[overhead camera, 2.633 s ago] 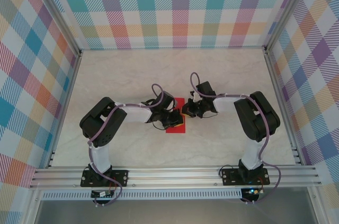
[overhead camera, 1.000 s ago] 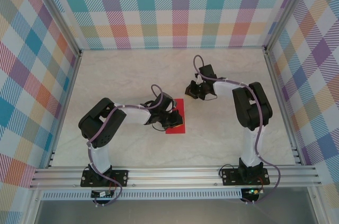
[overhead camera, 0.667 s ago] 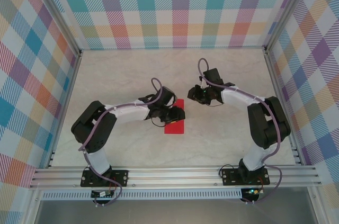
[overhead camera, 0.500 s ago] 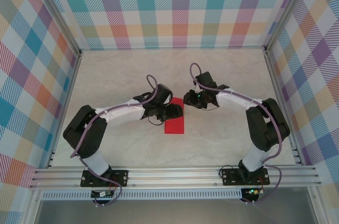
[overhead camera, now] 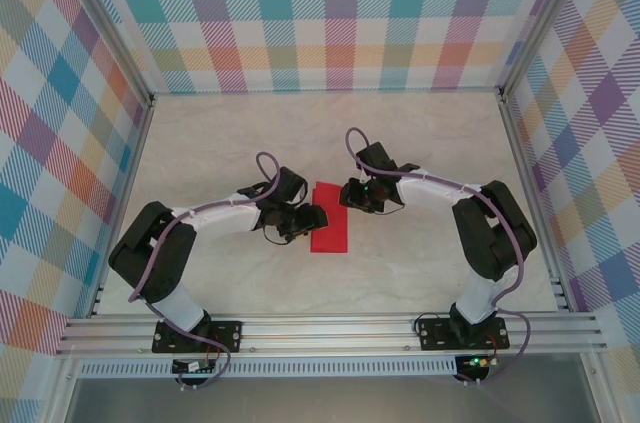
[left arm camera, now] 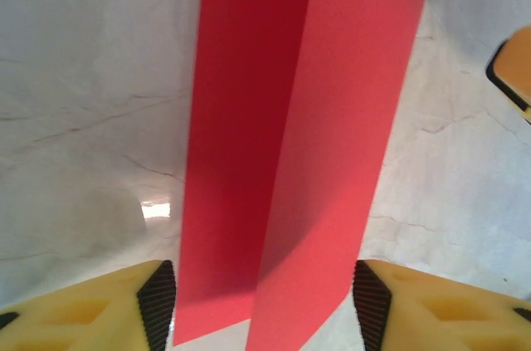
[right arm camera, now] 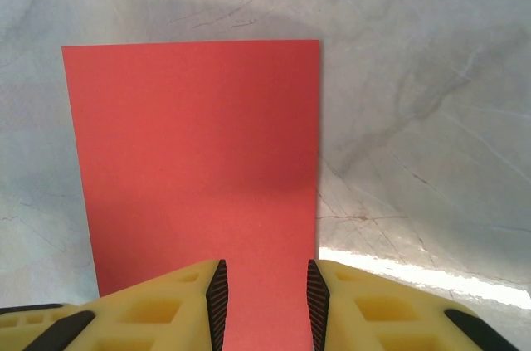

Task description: Fold a paper plane with a square sheet of paper (pick it up from the middle)

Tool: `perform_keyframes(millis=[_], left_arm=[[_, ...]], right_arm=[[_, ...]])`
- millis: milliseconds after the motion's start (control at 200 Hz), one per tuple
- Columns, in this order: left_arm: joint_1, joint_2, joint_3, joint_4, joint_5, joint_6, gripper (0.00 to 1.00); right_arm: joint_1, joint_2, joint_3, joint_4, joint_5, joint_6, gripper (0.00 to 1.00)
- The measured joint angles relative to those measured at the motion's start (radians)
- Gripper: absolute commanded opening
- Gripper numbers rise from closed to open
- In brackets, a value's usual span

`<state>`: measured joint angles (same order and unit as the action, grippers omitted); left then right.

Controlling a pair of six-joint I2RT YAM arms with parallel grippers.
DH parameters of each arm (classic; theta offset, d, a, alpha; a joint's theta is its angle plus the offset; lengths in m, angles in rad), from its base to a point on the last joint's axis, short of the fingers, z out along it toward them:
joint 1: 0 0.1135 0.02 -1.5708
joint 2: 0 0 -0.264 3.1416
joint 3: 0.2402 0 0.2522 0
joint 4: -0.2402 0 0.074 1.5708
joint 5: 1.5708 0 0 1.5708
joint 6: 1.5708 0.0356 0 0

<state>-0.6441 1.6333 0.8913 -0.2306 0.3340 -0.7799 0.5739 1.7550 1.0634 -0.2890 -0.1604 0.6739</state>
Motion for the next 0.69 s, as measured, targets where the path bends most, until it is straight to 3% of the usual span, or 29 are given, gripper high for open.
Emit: perform_keyframes(millis=[445,695], left_arm=[[0.043,0.045,-0.014,0.082,0.075,0.011,0.1],[0.112,0.045,-0.04,0.088,0.093,0.057,0.04]], right_arm=[[0.0,-0.048,-0.031,0.009,0.002,0.021,0.32],[0.0,-0.098,-0.057,0.012,0.003,0.021,0.31]])
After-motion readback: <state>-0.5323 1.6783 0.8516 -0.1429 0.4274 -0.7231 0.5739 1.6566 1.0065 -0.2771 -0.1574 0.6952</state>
